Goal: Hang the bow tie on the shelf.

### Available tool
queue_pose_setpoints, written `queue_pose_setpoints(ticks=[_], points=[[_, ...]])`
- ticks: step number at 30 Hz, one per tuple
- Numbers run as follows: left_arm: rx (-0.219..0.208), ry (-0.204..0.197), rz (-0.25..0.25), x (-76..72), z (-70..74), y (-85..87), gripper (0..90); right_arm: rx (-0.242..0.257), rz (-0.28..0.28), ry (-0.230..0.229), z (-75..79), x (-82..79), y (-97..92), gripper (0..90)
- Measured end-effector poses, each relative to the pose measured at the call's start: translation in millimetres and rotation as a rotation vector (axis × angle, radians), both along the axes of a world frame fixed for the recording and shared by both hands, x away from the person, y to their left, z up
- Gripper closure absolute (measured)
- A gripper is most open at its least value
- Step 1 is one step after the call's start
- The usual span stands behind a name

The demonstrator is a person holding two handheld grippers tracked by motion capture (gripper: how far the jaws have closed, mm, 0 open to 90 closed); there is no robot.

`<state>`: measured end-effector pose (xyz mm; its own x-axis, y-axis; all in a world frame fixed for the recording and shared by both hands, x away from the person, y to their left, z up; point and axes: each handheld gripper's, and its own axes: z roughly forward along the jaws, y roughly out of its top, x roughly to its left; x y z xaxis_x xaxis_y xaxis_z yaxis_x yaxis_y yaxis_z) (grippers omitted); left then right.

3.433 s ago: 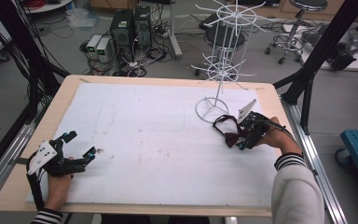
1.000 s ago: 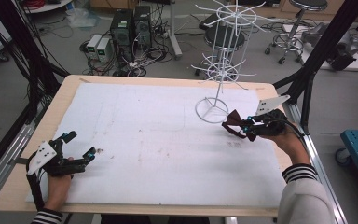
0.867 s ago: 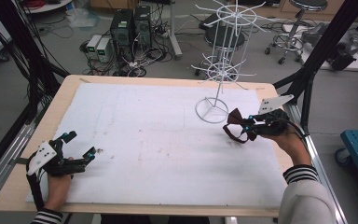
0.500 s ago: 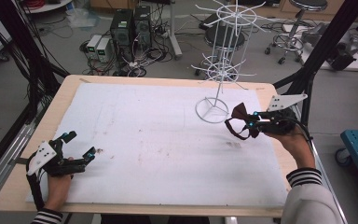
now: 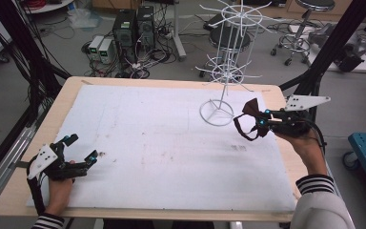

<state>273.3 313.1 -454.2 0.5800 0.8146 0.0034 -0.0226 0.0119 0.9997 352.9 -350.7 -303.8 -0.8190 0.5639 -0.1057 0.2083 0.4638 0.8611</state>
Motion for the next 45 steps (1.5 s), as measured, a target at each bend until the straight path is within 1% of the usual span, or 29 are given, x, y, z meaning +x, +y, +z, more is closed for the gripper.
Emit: queue_pose_setpoints(ticks=[6, 7, 11, 15, 18, 25, 28, 31, 32, 38, 39, 40, 45], points=[[0.0, 0.0, 0.0, 0.0, 0.0, 0.0, 3.1, 0.027, 0.013, -0.026, 8.2, -3.2, 4.6, 76.4], [0.0, 0.0, 0.0, 0.0, 0.0, 0.0, 3.0, 0.038, 0.021, -0.03, 11.1, -3.8, 7.2, 76.4], [0.0, 0.0, 0.0, 0.0, 0.0, 0.0, 3.1, 0.039, 0.027, -0.038, 15.4, -4.0, 11.5, 76.4], [0.0, 0.0, 0.0, 0.0, 0.0, 0.0, 3.1, 0.045, 0.046, -0.061, 25.8, -4.3, 21.0, 76.4], [0.0, 0.0, 0.0, -0.1, 0.0, 0.0, 3.0, 0.056, 0.053, -0.061, 30.0, -4.3, 25.2, 76.4], [-0.001, 0.001, 0.0, -0.1, 0.0, 0.1, 3.0, 0.063, 0.081, -0.085, 42.7, -1.4, 37.9, 76.4], [-0.002, 0.001, 0.0, -0.1, 0.0, 0.0, 3.1, 0.072, 0.087, -0.081, 44.6, -0.9, 40.8, 76.4], [-0.002, 0.001, 0.0, 0.0, 0.0, 0.0, 3.1, 0.067, 0.098, -0.09, 45.9, 1.6, 44.6, 76.4], [-0.002, 0.0, 0.001, 0.0, -0.1, 0.0, 3.1, 0.069, 0.102, -0.085, 46.9, 2.5, 47.2, 76.3], [-0.003, 0.0, 0.0, 0.1, -0.1, 0.0, 3.1, 0.075, 0.116, -0.086, 49.8, 6.6, 54.5, 76.2], [-0.002, 0.0, 0.0, 0.1, -0.1, 0.1, 3.0, 0.075, 0.12, -0.093, 50.3, 7.9, 55.9, 76.2], [-0.003, 0.0, 0.0, 0.1, -0.1, 0.0, 3.0, 0.075, 0.12, -0.088, 50.7, 8.3, 57.6, 76.2], [-0.002, 0.0, 0.0, 0.1, -0.1, 0.0, 3.1, 0.084, 0.11, -0.098, 50.3, 15.6, 63.2, 76.0]])
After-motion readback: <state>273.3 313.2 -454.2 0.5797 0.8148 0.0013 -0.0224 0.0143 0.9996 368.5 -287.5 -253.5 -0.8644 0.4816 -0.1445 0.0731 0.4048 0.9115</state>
